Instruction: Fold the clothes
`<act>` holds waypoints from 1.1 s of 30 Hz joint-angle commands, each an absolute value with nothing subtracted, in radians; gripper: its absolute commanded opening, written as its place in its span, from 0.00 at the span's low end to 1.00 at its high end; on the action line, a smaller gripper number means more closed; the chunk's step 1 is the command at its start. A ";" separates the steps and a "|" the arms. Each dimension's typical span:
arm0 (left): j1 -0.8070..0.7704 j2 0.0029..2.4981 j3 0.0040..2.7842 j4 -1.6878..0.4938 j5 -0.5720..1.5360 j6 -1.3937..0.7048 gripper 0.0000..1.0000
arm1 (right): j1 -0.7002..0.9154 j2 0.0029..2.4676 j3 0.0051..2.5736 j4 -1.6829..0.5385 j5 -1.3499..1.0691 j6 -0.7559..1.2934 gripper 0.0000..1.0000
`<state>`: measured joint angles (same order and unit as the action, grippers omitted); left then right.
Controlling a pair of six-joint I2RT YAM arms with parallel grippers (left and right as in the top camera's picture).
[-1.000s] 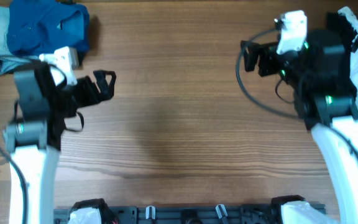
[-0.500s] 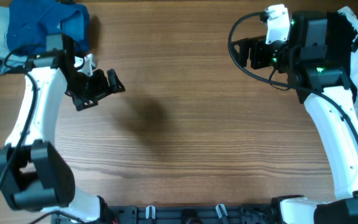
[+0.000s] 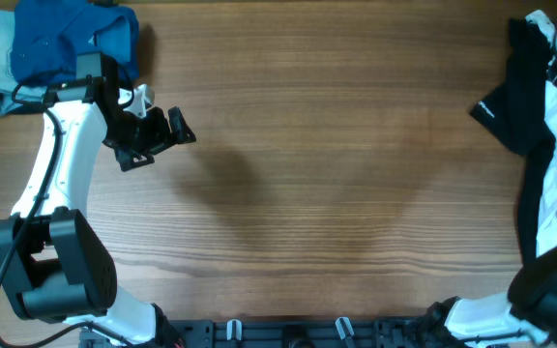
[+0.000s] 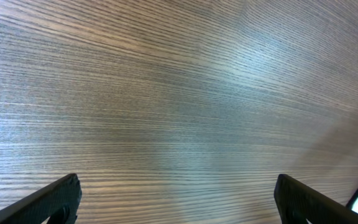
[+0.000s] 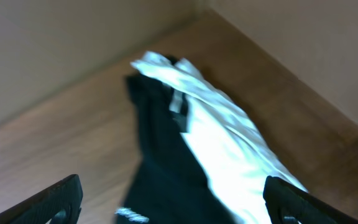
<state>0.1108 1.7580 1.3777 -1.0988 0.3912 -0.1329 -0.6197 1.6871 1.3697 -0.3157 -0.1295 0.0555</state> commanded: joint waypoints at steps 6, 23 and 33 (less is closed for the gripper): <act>0.107 1.756 1.392 -1.093 0.404 -0.116 0.99 | -0.731 1.913 1.387 -0.221 -0.111 0.069 0.88; 0.106 1.756 1.392 -1.058 0.404 -0.121 0.92 | -0.734 2.157 1.387 0.060 -0.112 0.025 0.61; 0.106 1.756 1.392 -1.058 0.404 -0.121 0.83 | -0.733 2.164 1.394 0.084 -0.112 0.026 0.06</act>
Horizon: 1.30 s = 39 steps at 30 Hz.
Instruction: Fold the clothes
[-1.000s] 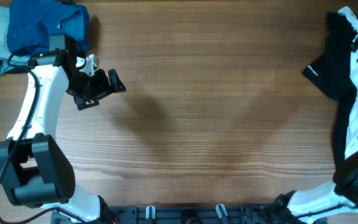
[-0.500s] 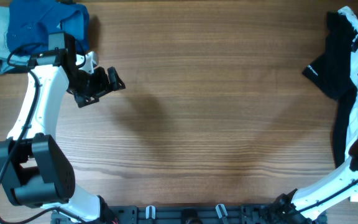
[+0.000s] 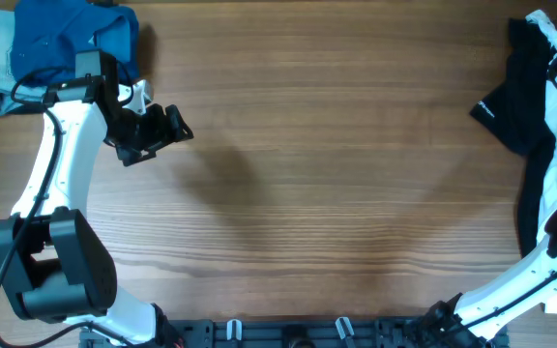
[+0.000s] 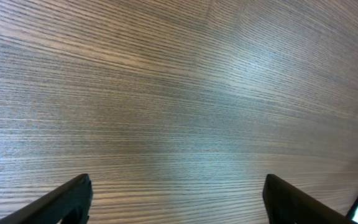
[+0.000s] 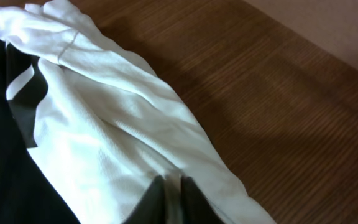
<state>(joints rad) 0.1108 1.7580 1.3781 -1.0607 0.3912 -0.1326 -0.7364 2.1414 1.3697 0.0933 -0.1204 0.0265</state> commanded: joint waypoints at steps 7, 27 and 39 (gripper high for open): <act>0.107 1.756 1.392 -1.058 0.404 -0.140 0.74 | -0.733 2.156 1.623 -0.182 -0.145 0.042 0.04; 0.107 1.756 1.391 -1.069 0.404 -0.143 0.73 | -0.727 2.313 1.792 -0.427 -0.219 -0.131 0.72; 0.107 1.756 1.391 -1.066 0.404 -0.143 0.73 | -0.730 2.204 1.813 -0.440 -0.192 0.002 0.12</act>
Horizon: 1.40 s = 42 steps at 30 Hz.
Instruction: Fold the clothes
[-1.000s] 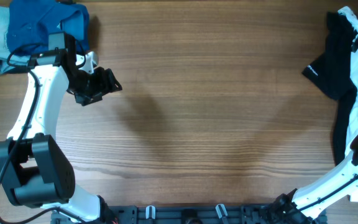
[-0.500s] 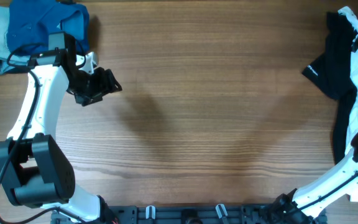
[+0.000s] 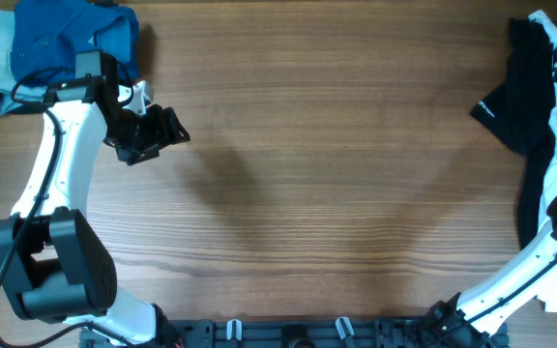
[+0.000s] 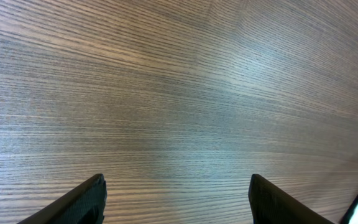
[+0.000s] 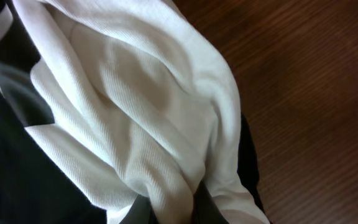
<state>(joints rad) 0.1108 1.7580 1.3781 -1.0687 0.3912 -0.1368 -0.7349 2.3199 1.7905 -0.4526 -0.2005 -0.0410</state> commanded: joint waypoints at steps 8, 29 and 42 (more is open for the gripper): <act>0.107 1.756 1.391 -1.052 0.403 -0.142 0.73 | -0.728 2.124 1.805 -0.466 -0.187 -0.004 0.09; 0.107 1.756 1.391 -1.055 0.403 -0.142 0.73 | -0.728 2.188 1.804 -0.459 -0.089 -0.027 0.58; 0.107 1.756 1.391 -1.055 0.403 -0.142 0.73 | -0.727 2.169 1.835 -0.460 -0.089 -0.025 0.04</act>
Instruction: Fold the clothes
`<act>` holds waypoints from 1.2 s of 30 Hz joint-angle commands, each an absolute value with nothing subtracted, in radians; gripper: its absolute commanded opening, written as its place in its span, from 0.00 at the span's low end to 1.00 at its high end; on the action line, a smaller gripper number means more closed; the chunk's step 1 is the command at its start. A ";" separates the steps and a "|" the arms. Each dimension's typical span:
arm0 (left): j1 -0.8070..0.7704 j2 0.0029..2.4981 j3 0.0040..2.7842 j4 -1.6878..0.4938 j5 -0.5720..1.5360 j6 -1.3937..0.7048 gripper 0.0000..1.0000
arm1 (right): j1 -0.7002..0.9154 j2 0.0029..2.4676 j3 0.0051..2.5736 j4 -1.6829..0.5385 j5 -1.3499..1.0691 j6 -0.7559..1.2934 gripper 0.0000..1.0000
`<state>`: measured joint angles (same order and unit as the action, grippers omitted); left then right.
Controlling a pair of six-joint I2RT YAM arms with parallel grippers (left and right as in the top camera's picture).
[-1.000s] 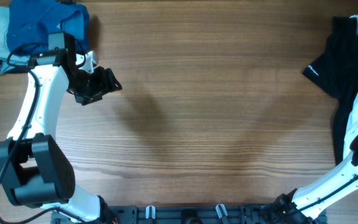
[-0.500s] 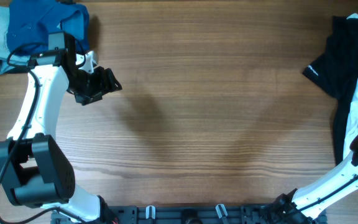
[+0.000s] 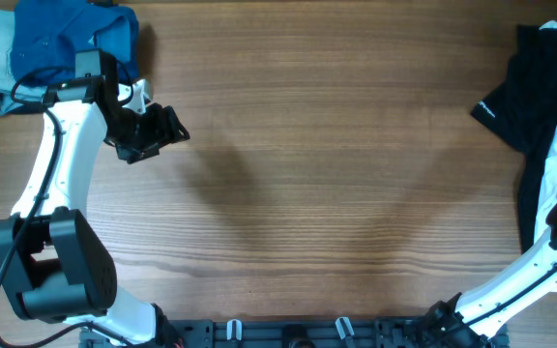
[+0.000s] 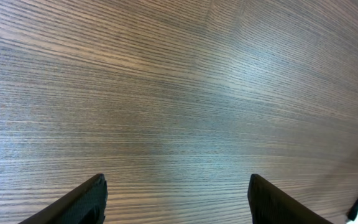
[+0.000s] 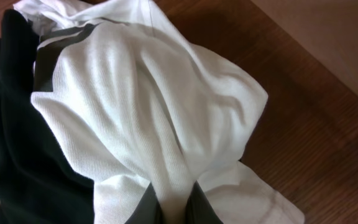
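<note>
A pile of unfolded clothes lies at the table's right edge: a white garment bunched over a black one (image 3: pixel 518 92). My right gripper (image 5: pixel 178 208) is shut on a fold of the white garment (image 5: pixel 148 118), pinched between its fingers, with the black garment (image 5: pixel 17 143) to the left. A folded blue garment (image 3: pixel 61 39) lies at the far left corner. My left gripper (image 3: pixel 153 130) hangs open over bare wood beside it, its fingers (image 4: pixel 86 198) holding nothing.
The brown wooden table (image 3: pixel 337 174) stretches between the two piles. My left arm (image 3: pixel 56 174) runs along the left side. A black rail (image 3: pixel 298 333) with clips lines the near edge. The right arm's base (image 3: pixel 511 300) sits at the near right corner.
The white garment has been pulled up into a taller bunch in my right gripper, which still pinches it. The pile's top has shifted slightly. My left gripper has not moved.
At first my right gripper was open above the black and white pile. It then came down onto the white garment and closed on a fold. Now it holds that fold raised. My left gripper narrowed slightly but stayed open over bare wood.
</note>
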<state>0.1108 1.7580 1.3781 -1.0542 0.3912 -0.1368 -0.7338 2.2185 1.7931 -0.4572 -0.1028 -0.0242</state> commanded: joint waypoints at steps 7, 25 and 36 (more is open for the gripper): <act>0.107 1.756 1.391 -1.054 0.403 -0.142 0.73 | -0.725 1.968 1.835 -0.529 -0.201 -0.023 0.04; 0.140 1.732 1.520 -1.094 0.404 -0.165 0.72 | -0.333 1.833 1.834 -0.646 -0.606 0.009 0.04; 0.247 1.677 1.616 -1.118 0.405 -0.195 0.82 | 0.148 1.850 1.771 -1.023 -0.433 -0.093 0.10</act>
